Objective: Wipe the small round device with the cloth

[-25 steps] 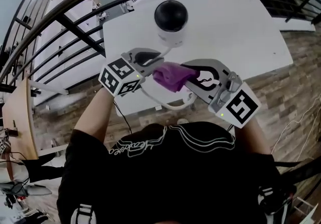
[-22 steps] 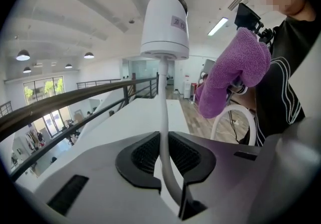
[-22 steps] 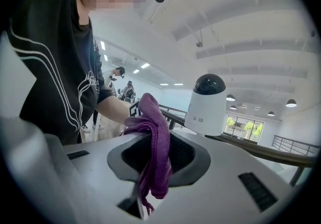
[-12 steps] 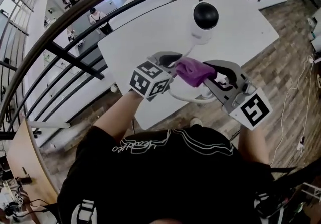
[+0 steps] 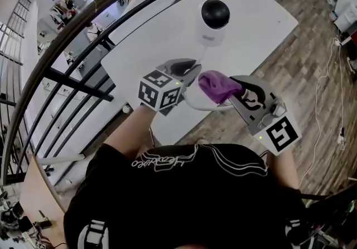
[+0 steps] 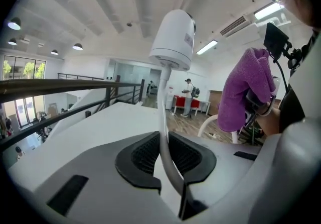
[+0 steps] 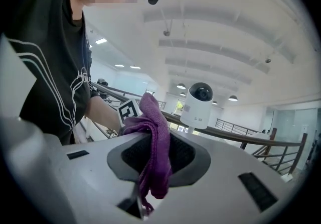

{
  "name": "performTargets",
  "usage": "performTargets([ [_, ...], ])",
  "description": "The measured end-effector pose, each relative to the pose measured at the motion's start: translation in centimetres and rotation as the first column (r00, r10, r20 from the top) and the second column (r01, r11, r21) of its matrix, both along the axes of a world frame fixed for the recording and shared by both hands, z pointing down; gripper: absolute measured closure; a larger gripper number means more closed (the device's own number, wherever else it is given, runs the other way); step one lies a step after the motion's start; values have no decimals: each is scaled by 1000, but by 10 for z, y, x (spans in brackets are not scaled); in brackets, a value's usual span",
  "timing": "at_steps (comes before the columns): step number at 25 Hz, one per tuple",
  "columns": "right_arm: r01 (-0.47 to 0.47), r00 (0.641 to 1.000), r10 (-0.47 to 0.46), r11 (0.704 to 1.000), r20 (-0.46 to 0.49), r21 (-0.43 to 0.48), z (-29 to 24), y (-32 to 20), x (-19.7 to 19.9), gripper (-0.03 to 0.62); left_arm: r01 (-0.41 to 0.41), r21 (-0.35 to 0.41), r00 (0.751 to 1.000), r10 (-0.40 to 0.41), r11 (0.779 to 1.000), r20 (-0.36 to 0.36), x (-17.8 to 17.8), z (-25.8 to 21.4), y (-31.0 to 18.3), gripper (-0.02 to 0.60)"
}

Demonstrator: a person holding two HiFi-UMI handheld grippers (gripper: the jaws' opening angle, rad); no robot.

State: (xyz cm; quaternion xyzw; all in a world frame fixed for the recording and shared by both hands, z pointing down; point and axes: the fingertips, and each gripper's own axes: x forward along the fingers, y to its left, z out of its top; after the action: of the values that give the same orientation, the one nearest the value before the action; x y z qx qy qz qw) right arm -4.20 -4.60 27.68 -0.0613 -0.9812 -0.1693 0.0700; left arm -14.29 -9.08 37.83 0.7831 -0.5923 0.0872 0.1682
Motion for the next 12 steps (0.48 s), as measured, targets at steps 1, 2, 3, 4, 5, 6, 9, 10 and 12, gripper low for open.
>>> performTargets([
  [1,-9,1000,9,1000,3,2,0,0,-2,522,-5,1,1000,5,1000,-6,-1,0,0,523],
  [2,-21,1000,21,1000,7,6,-1,2,-5,522,-11,0,1000,11,1000,-10,-3,1,2,523],
  [3,-42,999,42,999,6,6,-1,4,-9,522,-19,-4,1000,19,1000,-15,-5,3,4,522],
  [4,-73,997,73,997,1,3,-1,7,-13,522,-32,-7,999,32,999,-19,-8,4,6,522],
  [5,-109,994,109,994,-5,3,-1,9,-18,522,-51,-8,998,51,999,-22,-11,5,7,522],
  [6,-146,989,146,989,-7,8,-4,11,-23,522,-75,-6,997,75,997,-24,-14,4,8,520],
  [9,-249,968,249,968,8,25,-12,17,-33,522,-149,1,988,149,989,-45,-15,4,9,511],
  [10,-287,958,287,958,15,25,-15,18,-34,522,-172,0,983,172,985,-58,-13,5,8,508],
  [12,-362,932,361,932,28,29,-20,18,-32,522,-217,3,972,217,976,-86,-7,3,3,503],
])
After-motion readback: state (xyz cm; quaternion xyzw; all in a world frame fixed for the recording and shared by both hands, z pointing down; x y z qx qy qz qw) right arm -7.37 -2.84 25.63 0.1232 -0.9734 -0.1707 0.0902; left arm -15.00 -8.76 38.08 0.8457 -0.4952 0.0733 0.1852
